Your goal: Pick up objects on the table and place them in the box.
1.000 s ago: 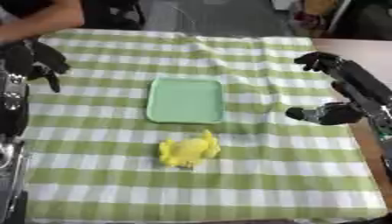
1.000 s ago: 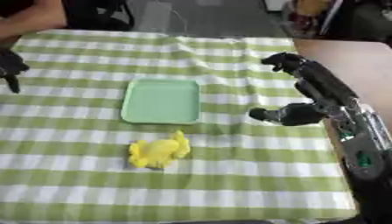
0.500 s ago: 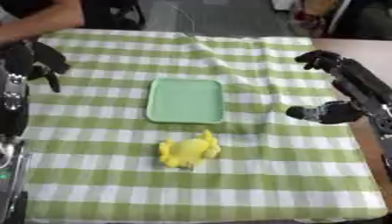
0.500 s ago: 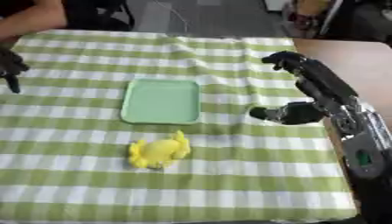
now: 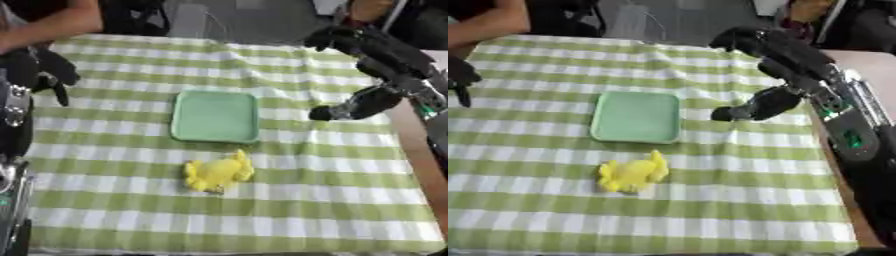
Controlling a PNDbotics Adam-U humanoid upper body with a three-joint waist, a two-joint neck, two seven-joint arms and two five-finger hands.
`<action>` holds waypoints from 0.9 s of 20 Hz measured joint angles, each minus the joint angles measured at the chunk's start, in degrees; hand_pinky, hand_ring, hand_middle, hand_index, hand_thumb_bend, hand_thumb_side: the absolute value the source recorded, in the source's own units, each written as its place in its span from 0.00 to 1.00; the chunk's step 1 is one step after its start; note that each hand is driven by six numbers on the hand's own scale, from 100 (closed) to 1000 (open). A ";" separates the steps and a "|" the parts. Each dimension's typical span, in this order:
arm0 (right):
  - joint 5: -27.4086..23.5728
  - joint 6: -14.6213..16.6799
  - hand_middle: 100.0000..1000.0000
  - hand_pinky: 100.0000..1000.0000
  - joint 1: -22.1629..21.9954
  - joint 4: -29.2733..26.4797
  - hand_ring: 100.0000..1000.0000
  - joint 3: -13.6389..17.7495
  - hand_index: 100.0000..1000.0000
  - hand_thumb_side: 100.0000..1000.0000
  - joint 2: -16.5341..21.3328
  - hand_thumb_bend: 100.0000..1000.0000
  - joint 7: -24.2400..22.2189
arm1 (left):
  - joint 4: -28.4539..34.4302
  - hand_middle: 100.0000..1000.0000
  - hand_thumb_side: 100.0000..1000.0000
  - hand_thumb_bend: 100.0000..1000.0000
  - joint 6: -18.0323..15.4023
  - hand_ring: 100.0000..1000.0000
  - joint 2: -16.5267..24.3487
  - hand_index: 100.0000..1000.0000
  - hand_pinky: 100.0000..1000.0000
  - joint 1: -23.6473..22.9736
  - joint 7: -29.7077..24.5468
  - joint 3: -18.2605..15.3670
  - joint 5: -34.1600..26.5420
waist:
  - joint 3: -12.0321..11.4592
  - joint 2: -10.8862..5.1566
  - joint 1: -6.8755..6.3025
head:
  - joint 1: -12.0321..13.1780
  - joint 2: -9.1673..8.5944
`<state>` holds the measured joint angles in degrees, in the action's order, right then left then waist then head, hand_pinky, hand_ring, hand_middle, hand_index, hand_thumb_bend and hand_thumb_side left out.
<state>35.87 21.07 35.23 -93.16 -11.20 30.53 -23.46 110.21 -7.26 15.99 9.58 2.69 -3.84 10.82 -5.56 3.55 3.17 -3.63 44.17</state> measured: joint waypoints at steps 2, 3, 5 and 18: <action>-1.58 0.46 0.83 0.73 1.37 0.88 0.74 -1.07 0.91 0.71 0.21 0.72 -1.11 | 0.00 0.44 1.00 0.56 0.00 0.42 0.00 0.37 0.15 0.00 -0.03 0.01 -0.01 | -0.23 0.00 0.07 | 0.00 0.00; -2.17 0.65 0.83 0.73 1.82 1.33 0.74 -1.50 0.91 0.71 0.21 0.72 -1.56 | 0.00 0.44 1.00 0.56 0.00 0.42 0.00 0.37 0.15 0.00 -0.04 0.01 -0.01 | -0.28 0.00 0.07 | 0.00 0.00; -2.96 0.96 0.83 0.73 2.29 2.11 0.74 -2.10 0.91 0.71 0.20 0.72 -2.33 | -0.01 0.44 1.00 0.56 -0.01 0.42 0.00 0.37 0.15 0.00 -0.04 0.04 -0.02 | -0.29 0.00 0.07 | 0.00 0.00; -4.01 2.23 0.82 0.69 5.50 4.49 0.70 -4.19 0.91 0.68 -2.61 0.74 -4.65 | -0.01 0.44 1.00 0.56 -0.07 0.42 0.00 0.37 0.15 0.02 -0.12 0.32 -0.09 | -0.61 0.00 0.07 | -0.01 0.00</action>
<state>31.86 23.30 40.73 -88.67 -15.39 27.92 -28.11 110.19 -7.32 16.00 9.59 2.57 -3.52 10.73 -6.17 3.55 3.25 -3.64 44.17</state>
